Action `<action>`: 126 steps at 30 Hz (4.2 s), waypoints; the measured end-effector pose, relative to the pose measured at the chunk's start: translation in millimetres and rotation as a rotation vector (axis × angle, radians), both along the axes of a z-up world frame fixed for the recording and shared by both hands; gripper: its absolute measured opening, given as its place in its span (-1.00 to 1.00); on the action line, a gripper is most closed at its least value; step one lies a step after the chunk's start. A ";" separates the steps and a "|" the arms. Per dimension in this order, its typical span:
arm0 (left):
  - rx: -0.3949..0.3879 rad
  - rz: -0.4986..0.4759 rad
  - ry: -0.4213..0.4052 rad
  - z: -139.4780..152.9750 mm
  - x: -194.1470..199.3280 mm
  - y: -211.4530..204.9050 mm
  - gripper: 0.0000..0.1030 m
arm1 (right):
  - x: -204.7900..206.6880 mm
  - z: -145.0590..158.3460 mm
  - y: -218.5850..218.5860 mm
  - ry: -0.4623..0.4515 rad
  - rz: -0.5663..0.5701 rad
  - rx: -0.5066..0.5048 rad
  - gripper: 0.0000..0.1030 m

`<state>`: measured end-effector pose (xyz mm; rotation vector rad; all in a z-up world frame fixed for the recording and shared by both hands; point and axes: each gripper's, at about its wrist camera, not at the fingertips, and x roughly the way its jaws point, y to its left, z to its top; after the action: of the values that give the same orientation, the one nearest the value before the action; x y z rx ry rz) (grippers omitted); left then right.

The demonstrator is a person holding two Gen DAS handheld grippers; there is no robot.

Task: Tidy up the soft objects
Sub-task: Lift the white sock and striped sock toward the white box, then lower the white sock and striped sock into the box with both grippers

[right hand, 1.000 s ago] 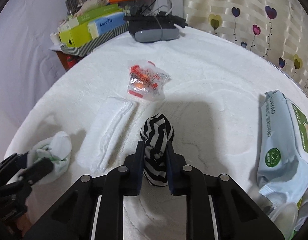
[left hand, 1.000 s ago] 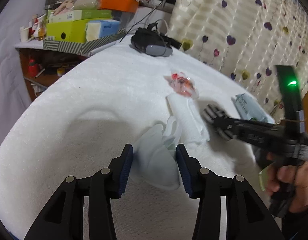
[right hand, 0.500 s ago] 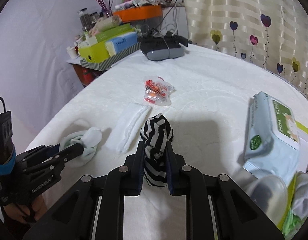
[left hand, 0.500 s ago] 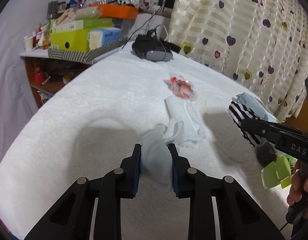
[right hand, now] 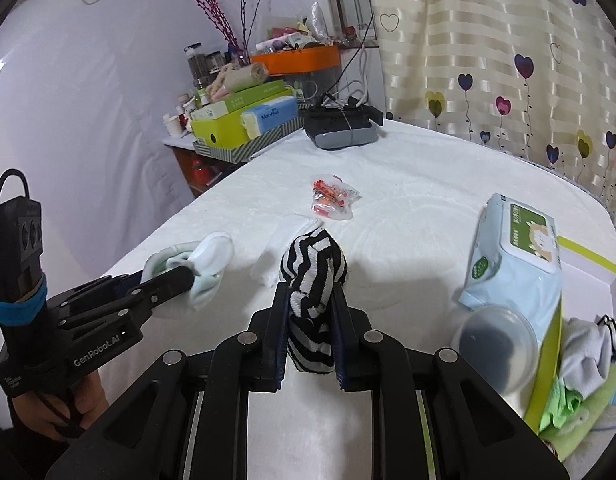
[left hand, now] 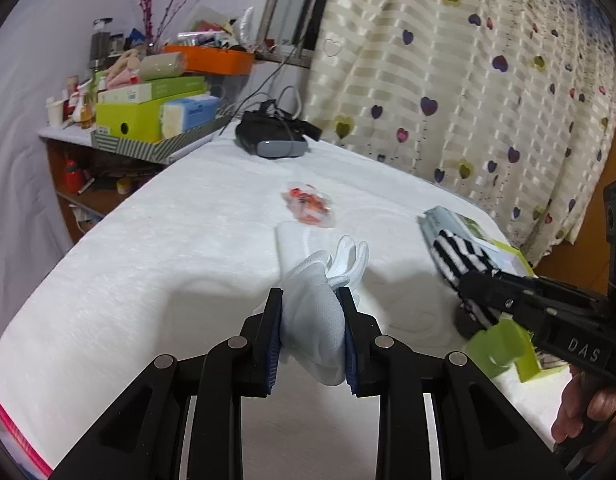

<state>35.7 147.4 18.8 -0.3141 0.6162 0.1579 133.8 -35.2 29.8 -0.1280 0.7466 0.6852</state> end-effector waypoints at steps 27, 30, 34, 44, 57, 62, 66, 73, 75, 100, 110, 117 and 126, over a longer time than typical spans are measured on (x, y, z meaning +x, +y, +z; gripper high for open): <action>-0.039 -0.285 -0.010 7.8 -23.0 -103.1 -0.52 | -73.8 -3.4 -105.0 0.007 -0.089 0.069 -0.63; -0.041 -0.318 -0.014 10.0 -21.8 -115.2 -0.52 | -75.2 -2.3 -121.7 0.002 -0.126 0.075 -0.63; -0.043 -0.361 -0.019 13.3 -18.5 -130.4 -0.52 | -78.4 1.8 -138.8 -0.011 -0.165 0.084 -0.63; -0.024 -0.451 -0.035 27.7 -1.9 -171.4 -0.52 | -76.0 10.0 -173.6 -0.038 -0.235 0.112 -0.63; 0.016 -0.531 -0.027 38.9 42.7 -218.8 -0.52 | -49.8 11.6 -231.3 -0.045 -0.366 0.143 -0.63; 0.032 -0.542 -0.023 45.7 65.8 -234.8 -0.52 | -29.9 12.3 -247.6 -0.052 -0.398 0.137 -0.63; 0.044 -0.551 -0.011 50.1 84.0 -246.2 -0.52 | -12.4 12.8 -254.7 -0.055 -0.413 0.140 -0.63; 0.077 -0.543 0.012 53.3 119.6 -261.9 -0.52 | 20.4 12.3 -266.3 -0.045 -0.428 0.136 -0.63; 0.078 -0.540 0.026 52.3 131.4 -265.8 -0.52 | 30.2 11.6 -270.2 -0.044 -0.437 0.127 -0.63; 0.146 -0.533 0.231 10.3 242.1 -309.1 -0.48 | 120.6 -24.1 -283.9 0.076 -0.468 0.087 -0.52; 0.106 -0.553 0.219 14.6 239.1 -307.2 -0.38 | 107.5 -12.2 -282.2 0.020 -0.476 0.088 -0.07; 0.088 -0.577 0.199 21.8 232.0 -306.2 -0.28 | 86.5 1.1 -288.3 -0.008 -0.511 0.103 -0.07; 0.074 -0.574 0.127 47.5 197.0 -290.4 -0.28 | 50.6 14.7 -279.4 -0.042 -0.497 0.111 -0.07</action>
<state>232.7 -143.0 66.3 -0.0471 0.8014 -0.3520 184.4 -314.6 44.5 0.1422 0.6634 0.2473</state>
